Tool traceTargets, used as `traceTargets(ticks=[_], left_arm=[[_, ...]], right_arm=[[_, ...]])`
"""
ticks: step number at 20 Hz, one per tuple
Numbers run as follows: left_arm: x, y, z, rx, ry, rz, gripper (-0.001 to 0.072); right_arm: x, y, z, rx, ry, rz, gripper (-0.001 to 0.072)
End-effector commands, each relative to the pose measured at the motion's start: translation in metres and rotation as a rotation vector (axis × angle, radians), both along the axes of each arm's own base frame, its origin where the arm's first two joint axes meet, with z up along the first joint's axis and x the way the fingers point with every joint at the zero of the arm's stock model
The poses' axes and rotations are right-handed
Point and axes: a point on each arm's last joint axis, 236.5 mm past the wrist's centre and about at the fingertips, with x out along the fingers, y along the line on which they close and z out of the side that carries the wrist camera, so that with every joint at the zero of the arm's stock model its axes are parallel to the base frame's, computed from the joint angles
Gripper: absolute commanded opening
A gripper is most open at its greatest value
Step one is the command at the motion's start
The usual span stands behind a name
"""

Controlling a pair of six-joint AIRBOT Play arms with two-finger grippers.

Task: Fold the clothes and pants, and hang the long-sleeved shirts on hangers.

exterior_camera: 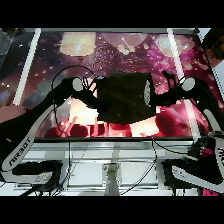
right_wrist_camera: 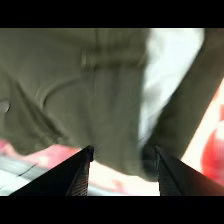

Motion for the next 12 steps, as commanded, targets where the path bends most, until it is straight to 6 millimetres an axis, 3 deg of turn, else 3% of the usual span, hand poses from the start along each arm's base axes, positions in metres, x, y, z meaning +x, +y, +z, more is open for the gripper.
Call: traceTargets(ticks=[1,2,4,5,8,10,12], left_arm=[[0.016,0.009,0.027,-0.023,-0.057,0.057,0.0533],[0.024,0.016,0.04,-0.026,-0.092,0.071,0.0483],[0.036,0.031,0.059,-0.04,-0.141,0.111,0.0085],[0.041,0.04,0.066,-0.041,-0.157,0.135,0.0019],[0.044,0.069,0.07,-0.021,-0.138,0.178,0.0018],[0.031,0.087,0.06,0.006,-0.096,0.129,0.0017],[0.012,0.092,0.047,-0.038,-0.04,0.135,0.0016]], right_arm=[[0.031,-0.043,0.05,-0.197,-0.125,0.025,0.0437],[0.038,-0.053,0.066,-0.242,-0.155,0.027,0.0389],[0.043,-0.066,0.086,-0.31,-0.19,0.05,0.0054],[0.043,-0.07,0.089,-0.332,-0.192,0.072,0.0019],[0.031,-0.071,0.079,-0.292,-0.142,0.117,0.0016],[0.012,-0.049,0.068,-0.09,-0.094,0.194,0.0014],[-0.005,-0.018,0.069,0.242,-0.084,0.198,0.0014]])
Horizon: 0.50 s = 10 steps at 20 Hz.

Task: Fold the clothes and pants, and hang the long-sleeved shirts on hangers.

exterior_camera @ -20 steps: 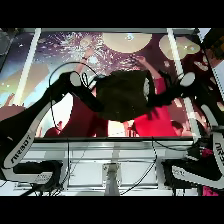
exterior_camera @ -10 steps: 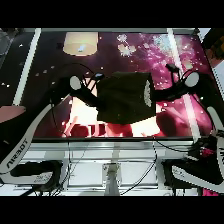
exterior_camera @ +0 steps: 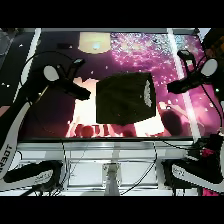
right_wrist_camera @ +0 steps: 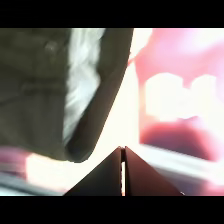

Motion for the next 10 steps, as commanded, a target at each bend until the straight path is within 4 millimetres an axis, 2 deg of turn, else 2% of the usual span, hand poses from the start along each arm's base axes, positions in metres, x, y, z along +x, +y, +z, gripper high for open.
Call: traceTargets(ticks=[1,3,6,7,8,9,10], left_arm=[[-0.035,0.01,-0.014,-0.098,0.083,-0.028,0.0016],[-0.063,-0.001,-0.02,-0.265,0.141,-0.007,0.0016],[-0.086,-0.012,-0.021,-0.495,0.209,0.089,0.0017],[-0.09,-0.012,-0.024,-0.523,0.227,0.111,0.0017],[-0.095,-0.011,-0.03,-0.52,0.245,0.119,0.0017],[-0.099,-0.011,-0.034,-0.516,0.258,0.121,0.0018],[-0.1,-0.011,-0.035,-0.516,0.263,0.122,0.0018]], right_arm=[[-0.025,0.049,0.011,0.488,0.015,0.097,0.0014],[-0.032,0.06,0.004,0.688,0.011,0.052,0.0014],[-0.047,0.061,-0.06,0.617,0.126,0.0,0.0026],[-0.046,0.062,-0.075,0.572,0.131,-0.002,0.0142],[-0.043,0.064,-0.086,0.533,0.13,0.011,0.039],[-0.04,0.065,-0.092,0.497,0.12,0.023,0.0483],[-0.036,0.064,-0.098,0.457,0.106,0.035,0.0481]])
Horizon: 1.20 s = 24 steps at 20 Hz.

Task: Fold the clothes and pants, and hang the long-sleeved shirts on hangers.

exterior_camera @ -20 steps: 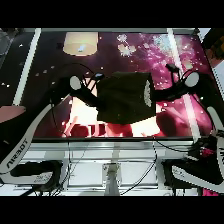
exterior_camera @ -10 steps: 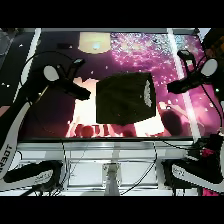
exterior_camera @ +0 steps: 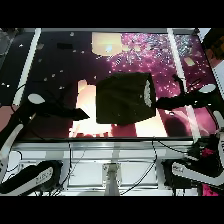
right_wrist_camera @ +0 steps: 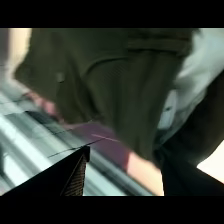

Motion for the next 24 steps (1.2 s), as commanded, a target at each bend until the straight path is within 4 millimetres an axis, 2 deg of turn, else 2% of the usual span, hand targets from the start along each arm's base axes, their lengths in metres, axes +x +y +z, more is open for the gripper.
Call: traceTargets(ticks=[1,4,6,7,8,9,12,14,15,17,21,24], left_arm=[[-0.007,-0.005,-0.002,-0.076,0.022,0.043,0.0031],[0.011,0.001,-0.008,-0.043,-0.023,0.107,0.0032],[0.018,0.004,-0.01,-0.029,-0.042,0.132,0.0035],[0.021,0.005,-0.011,-0.024,-0.048,0.141,0.0118],[0.023,0.006,-0.012,-0.02,-0.051,0.15,0.0362],[0.024,0.007,-0.014,-0.018,-0.042,0.156,0.0459],[0.022,0.005,-0.028,-0.015,0.007,0.155,0.0459],[0.019,0.003,-0.04,-0.015,0.073,0.165,0.046],[0.016,0.0,-0.046,-0.019,0.102,0.159,0.046],[0.012,-0.009,-0.057,-0.039,0.161,0.158,0.0483],[0.006,-0.022,-0.079,-0.068,0.258,0.159,0.0483],[0.011,-0.038,-0.082,-0.139,0.293,0.187,0.0482]], right_arm=[[0.01,-0.003,-0.031,-0.108,-0.032,-0.007,0.0481],[0.013,-0.018,-0.04,-0.177,-0.003,-0.064,0.0481],[-0.004,-0.016,-0.043,-0.174,0.057,-0.019,0.048],[-0.007,-0.014,-0.043,-0.165,0.069,-0.013,0.047],[-0.006,-0.011,-0.042,-0.151,0.069,-0.014,0.0469],[-0.007,-0.004,-0.041,-0.13,0.072,-0.005,0.0467],[-0.021,0.017,-0.04,-0.103,0.104,0.075,0.0415],[-0.024,0.027,-0.04,-0.103,0.096,0.118,0.0297],[-0.026,0.029,-0.04,-0.103,0.09,0.134,0.0009],[-0.027,0.029,-0.038,-0.097,0.098,0.139,0.0017],[-0.021,0.028,-0.032,-0.099,0.077,0.142,0.0017],[-0.019,0.028,-0.03,-0.1,0.07,0.142,0.0017]])
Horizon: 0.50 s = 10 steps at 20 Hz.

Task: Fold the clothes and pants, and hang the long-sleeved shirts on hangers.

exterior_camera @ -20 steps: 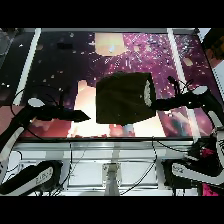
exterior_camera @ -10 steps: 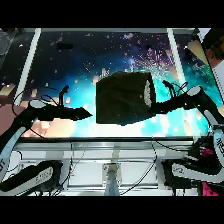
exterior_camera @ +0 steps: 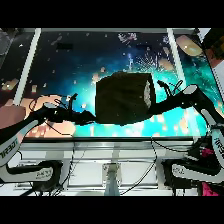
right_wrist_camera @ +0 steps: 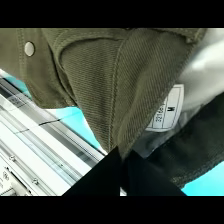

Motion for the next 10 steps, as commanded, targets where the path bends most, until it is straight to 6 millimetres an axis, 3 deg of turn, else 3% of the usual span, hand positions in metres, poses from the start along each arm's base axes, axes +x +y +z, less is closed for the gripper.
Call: traceTargets(ticks=[1,5,7,10], left_arm=[[0.001,-0.019,-0.005,-0.07,0.041,0.024,0.0479],[-0.013,-0.036,-0.014,-0.044,0.043,-0.031,0.0474],[-0.014,-0.039,-0.016,-0.034,0.013,-0.052,0.0396],[-0.015,-0.038,-0.013,-0.045,0.02,-0.056,0.04]], right_arm=[[0.001,0.0,0.002,0.001,-0.005,0.006,0.0017],[0.003,0.0,0.002,-0.001,-0.011,0.005,0.0017],[0.002,0.0,0.002,-0.001,-0.01,0.005,0.0017],[0.002,0.0,0.002,0.0,-0.009,0.006,0.0017]])
